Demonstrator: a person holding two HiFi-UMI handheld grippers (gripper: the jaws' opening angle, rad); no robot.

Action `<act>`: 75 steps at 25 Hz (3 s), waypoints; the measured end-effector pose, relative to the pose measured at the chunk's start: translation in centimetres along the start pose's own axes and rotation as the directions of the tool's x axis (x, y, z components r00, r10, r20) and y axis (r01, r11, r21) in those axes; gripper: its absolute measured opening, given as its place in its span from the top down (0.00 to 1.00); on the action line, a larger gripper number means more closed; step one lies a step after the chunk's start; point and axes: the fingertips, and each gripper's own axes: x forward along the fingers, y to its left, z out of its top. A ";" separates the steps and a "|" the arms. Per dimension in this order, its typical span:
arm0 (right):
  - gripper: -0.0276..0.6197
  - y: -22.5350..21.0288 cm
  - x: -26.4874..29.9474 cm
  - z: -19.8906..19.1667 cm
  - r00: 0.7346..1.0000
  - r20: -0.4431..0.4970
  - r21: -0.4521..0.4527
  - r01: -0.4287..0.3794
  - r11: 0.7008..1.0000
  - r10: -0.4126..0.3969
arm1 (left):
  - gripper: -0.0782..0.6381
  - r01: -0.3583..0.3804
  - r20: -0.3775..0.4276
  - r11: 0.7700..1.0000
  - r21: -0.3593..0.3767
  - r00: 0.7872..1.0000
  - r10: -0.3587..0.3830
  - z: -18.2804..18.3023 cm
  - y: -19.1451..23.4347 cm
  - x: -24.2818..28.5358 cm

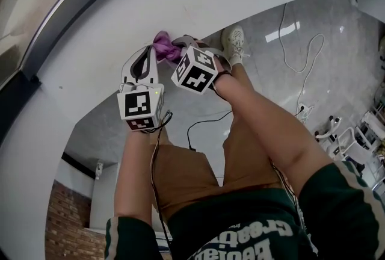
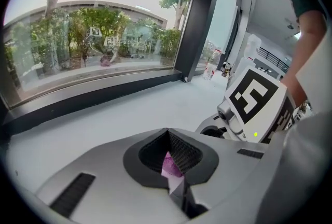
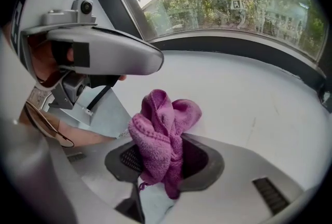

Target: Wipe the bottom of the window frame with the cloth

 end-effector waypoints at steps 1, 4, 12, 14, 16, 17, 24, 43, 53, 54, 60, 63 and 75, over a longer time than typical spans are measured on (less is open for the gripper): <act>0.70 -0.4 -0.3 -0.3 1.000 0.002 0.008 0.008 1.000 -0.008 | 0.88 0.005 -0.006 1.000 0.004 1.000 -0.005 0.0 -0.4 0.4; 0.70 -1.5 -1.0 -1.0 1.000 0.008 0.024 0.028 0.999 -0.028 | 0.88 0.016 -0.021 1.000 0.020 1.000 -0.015 -0.1 -1.5 1.3; 0.70 -3.6 -2.7 -2.6 0.998 0.027 0.069 0.057 0.996 -0.059 | 0.88 0.061 -0.016 0.996 0.063 0.998 -0.060 1.9 -4.5 3.9; 0.70 -4.0 -3.0 -3.0 0.997 0.031 0.079 0.063 0.995 -0.065 | 0.88 0.074 -0.017 0.994 0.076 0.997 -0.073 2.4 -5.2 4.6; 0.70 -4.5 -3.4 -3.4 0.997 0.034 0.087 0.069 0.994 -0.072 | 0.88 0.086 -0.018 0.993 0.087 0.996 -0.084 2.8 -5.9 5.2; 0.70 -4.7 -3.6 -3.7 0.996 0.035 0.091 0.073 0.993 -0.076 | 0.88 0.091 -0.019 0.992 0.090 0.996 -0.089 3.0 -6.3 5.5; 0.70 -7.0 -5.3 -5.5 0.994 0.041 0.132 0.100 0.986 -0.106 | 0.88 0.123 -0.038 0.984 0.127 0.992 -0.119 4.0 -8.6 7.3; 0.70 -12.3 -9.4 -10.1 0.984 0.066 0.225 0.147 0.963 -0.166 | 0.88 0.187 -0.057 0.966 0.177 0.982 -0.179 6.9 -15.4 11.7; 0.70 -15.5 -12.2 -12.7 0.972 0.078 0.268 0.196 0.943 -0.224 | 0.88 0.240 -0.046 0.947 0.212 0.971 -0.236 9.2 -20.1 14.6; 0.70 -16.0 -12.5 -12.9 0.970 0.078 0.278 0.202 0.939 -0.232 | 0.88 0.243 -0.043 0.946 0.212 0.970 -0.240 9.5 -20.4 15.0; 0.70 -17.9 -13.7 -14.6 0.968 0.085 0.309 0.200 0.930 -0.237 | 0.88 0.257 -0.048 0.945 0.204 0.966 -0.253 10.8 -22.6 17.2; 0.70 -18.5 -14.2 -15.0 0.966 0.084 0.287 0.212 0.934 -0.245 | 0.88 0.265 -0.039 0.943 0.203 0.964 -0.263 11.6 -23.6 18.0; 0.70 -23.1 -17.6 -18.6 0.948 0.044 0.358 0.281 0.890 -0.316 | 0.88 0.269 -0.029 0.944 0.191 0.963 -0.268 13.3 -26.1 18.8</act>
